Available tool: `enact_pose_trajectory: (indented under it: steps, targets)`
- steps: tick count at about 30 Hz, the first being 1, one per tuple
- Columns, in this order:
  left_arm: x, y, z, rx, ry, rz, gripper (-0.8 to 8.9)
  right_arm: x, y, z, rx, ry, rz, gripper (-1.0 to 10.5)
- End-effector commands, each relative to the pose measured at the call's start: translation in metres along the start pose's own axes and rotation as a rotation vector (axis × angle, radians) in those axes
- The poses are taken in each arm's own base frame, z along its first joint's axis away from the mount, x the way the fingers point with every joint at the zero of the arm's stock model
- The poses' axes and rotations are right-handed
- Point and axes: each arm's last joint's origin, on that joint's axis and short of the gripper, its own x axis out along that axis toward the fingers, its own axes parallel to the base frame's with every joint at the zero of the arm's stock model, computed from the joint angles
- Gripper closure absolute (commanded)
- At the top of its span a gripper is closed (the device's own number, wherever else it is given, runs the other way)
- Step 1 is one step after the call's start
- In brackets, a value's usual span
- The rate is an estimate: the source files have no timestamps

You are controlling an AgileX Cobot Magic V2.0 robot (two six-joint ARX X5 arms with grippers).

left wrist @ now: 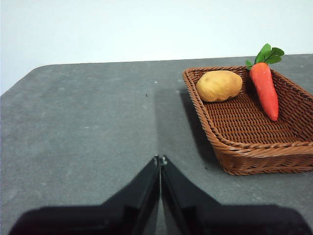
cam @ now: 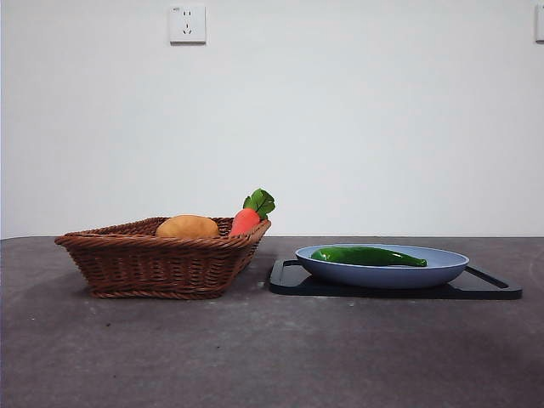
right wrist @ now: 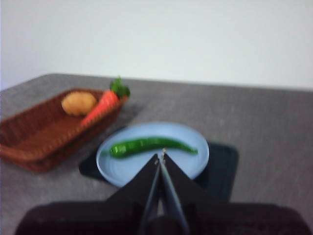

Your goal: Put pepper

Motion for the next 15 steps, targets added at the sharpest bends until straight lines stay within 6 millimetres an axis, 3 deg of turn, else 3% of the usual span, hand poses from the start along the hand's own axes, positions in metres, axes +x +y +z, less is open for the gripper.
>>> enact_pose_trajectory:
  steps: [1,6,15]
  targets:
    - [0.001,0.000,-0.002,-0.010,-0.005,0.003,8.05,0.001,-0.001,-0.011,0.022,-0.011,-0.008,9.4]
    - [0.001,0.000,-0.002,-0.010,-0.005,0.003,8.05,0.005,-0.002,-0.029,0.049,0.030,-0.021,9.4]
    - [0.001,0.000,-0.002,-0.010,-0.005,0.003,8.05,0.005,-0.002,-0.040,0.097,0.120,-0.022,9.4]
